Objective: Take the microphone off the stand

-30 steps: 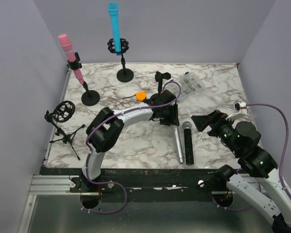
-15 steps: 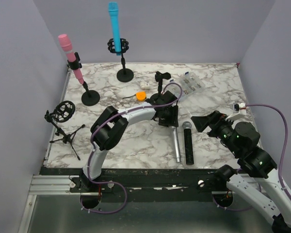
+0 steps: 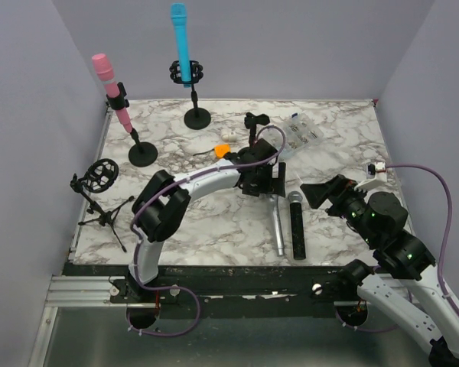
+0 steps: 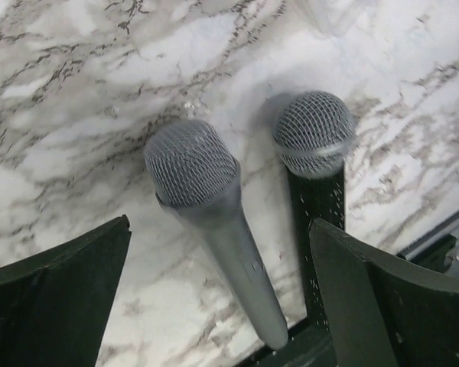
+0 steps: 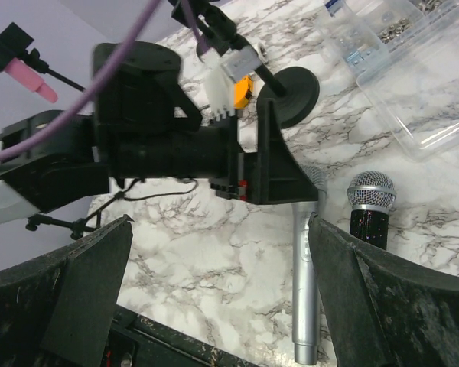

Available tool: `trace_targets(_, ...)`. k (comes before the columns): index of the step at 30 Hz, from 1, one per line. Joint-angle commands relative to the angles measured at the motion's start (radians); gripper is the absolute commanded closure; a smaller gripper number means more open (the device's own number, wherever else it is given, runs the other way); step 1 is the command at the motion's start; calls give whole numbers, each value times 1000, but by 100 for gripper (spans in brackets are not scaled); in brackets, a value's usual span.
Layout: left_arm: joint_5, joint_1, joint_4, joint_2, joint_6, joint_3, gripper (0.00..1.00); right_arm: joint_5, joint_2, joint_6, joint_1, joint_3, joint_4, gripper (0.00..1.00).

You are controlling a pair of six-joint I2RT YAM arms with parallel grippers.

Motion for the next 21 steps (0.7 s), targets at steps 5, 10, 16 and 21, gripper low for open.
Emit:
trace_targets(5, -104, -9, -127, -417, 143, -143, 1, -4, 8, 9, 3, -29, 30, 2)
trace_targets(10, -98, -9, -281, -698, 239, -211, 2, -18, 20, 6, 4, -44, 60, 2)
trace_targets(16, -264, 37, -585, -939, 292, -143, 2, -67, 77, -13, 4, -75, 124, 2)
trace_targets(21, -393, 118, -781, -1094, 304, -62, 2, -147, 133, -22, 3, -84, 167, 2)
